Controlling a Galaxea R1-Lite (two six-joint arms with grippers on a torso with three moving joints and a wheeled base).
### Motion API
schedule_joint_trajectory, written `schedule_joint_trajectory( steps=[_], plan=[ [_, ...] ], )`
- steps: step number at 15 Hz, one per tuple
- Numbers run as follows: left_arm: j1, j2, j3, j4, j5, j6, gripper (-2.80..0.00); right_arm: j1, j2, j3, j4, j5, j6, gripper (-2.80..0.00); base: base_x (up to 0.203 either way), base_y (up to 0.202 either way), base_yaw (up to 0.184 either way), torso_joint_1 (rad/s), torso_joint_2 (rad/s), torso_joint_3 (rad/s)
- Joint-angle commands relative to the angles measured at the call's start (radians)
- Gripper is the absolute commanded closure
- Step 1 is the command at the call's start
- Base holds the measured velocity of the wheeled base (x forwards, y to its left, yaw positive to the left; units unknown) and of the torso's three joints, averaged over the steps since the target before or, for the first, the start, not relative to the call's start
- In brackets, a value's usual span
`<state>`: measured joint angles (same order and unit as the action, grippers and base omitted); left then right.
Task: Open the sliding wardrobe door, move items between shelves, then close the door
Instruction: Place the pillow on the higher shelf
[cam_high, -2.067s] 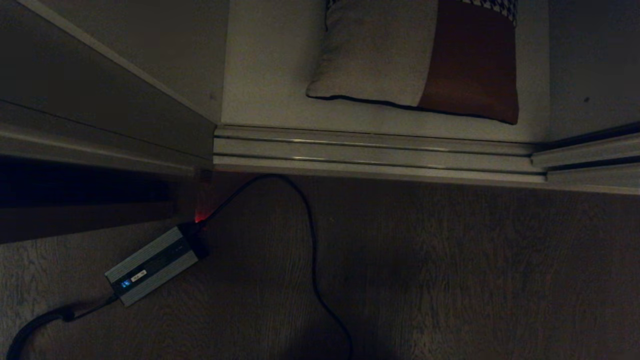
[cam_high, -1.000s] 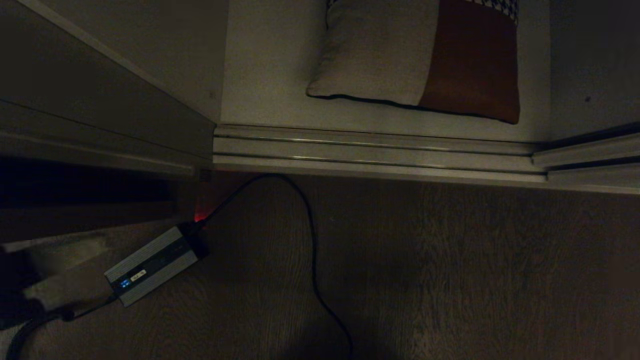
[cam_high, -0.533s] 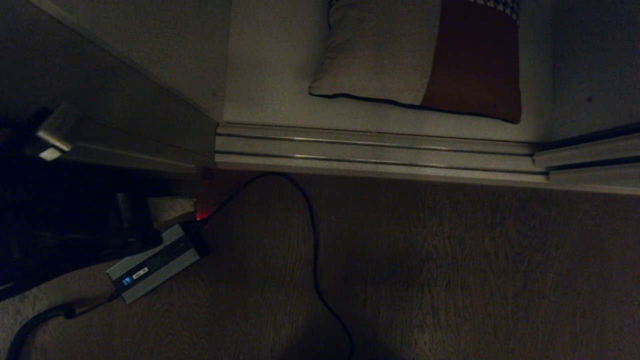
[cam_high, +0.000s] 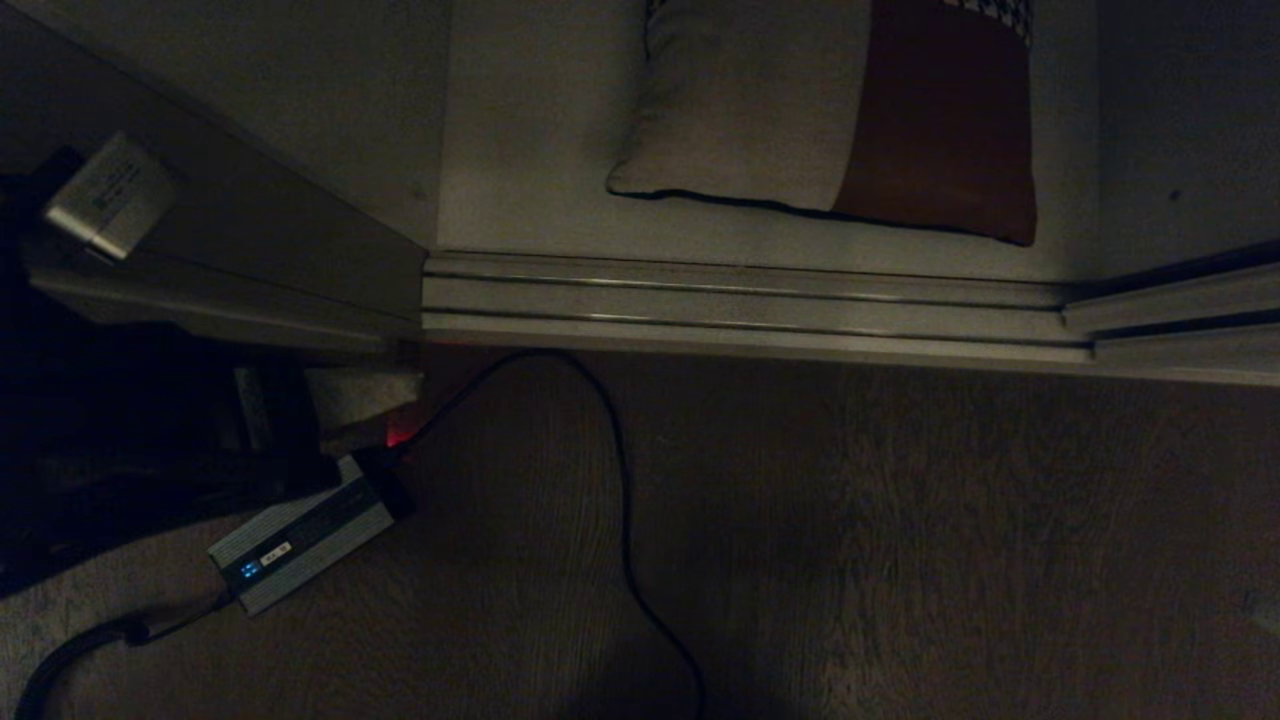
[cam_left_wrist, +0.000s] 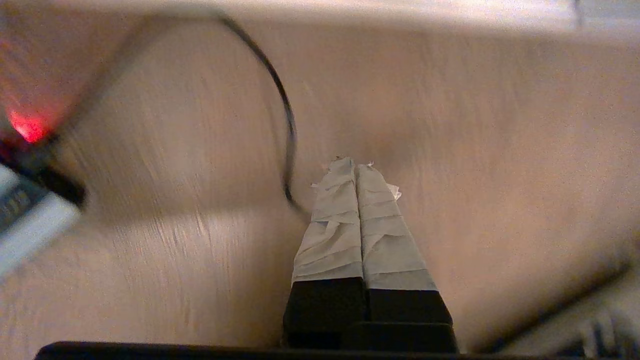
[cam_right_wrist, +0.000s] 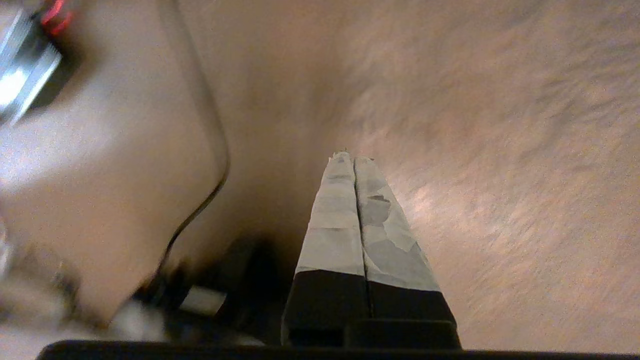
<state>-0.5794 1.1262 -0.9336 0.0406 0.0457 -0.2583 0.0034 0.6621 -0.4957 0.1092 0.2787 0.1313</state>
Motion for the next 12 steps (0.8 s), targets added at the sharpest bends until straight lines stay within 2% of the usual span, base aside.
schedule_joint_trajectory(
  steps=[1,2,4,6,8,10,11,12],
  plan=[
    [-0.085,-0.109,-0.002,0.087,0.024,0.000,0.00,0.005,-0.117,0.017,0.084,0.016,-0.002,0.00,0.000,0.000,0.000,0.000,0.00,0.000],
    [-0.117,-0.137,0.004,0.136,0.042,0.000,0.00,0.007,-0.126,0.028,0.098,0.023,-0.002,0.00,0.000,0.000,0.000,0.000,0.00,0.000],
    [-0.162,-0.159,0.063,0.137,0.047,-0.002,0.00,0.006,-0.164,0.062,0.113,0.021,-0.004,0.00,0.000,0.000,0.000,0.000,0.00,0.000],
    [-0.200,-0.103,0.074,0.116,0.044,-0.006,0.00,0.007,-0.170,0.097,0.126,0.020,-0.003,0.00,0.000,0.000,0.000,0.000,0.00,0.000],
    [-0.284,-0.012,0.075,0.047,0.053,-0.007,0.00,0.007,-0.157,0.111,0.122,0.022,-0.002,0.00,0.000,0.000,0.000,0.000,0.00,0.000],
    [-0.393,0.041,0.073,0.007,0.112,-0.015,0.00,0.007,-0.146,0.104,0.120,0.023,-0.002,0.00,0.000,0.000,0.000,0.000,0.00,0.000],
    [-0.437,0.047,0.075,0.005,0.167,-0.023,0.00,0.007,-0.137,0.101,0.118,0.023,-0.002,0.00,0.000,0.000,0.000,0.000,0.00,0.000],
    [-0.445,0.033,0.084,0.008,0.184,-0.027,0.00,0.007,-0.128,0.101,0.116,0.023,-0.002,0.00,0.000,0.000,0.000,0.000,0.00,0.000]
  ],
)
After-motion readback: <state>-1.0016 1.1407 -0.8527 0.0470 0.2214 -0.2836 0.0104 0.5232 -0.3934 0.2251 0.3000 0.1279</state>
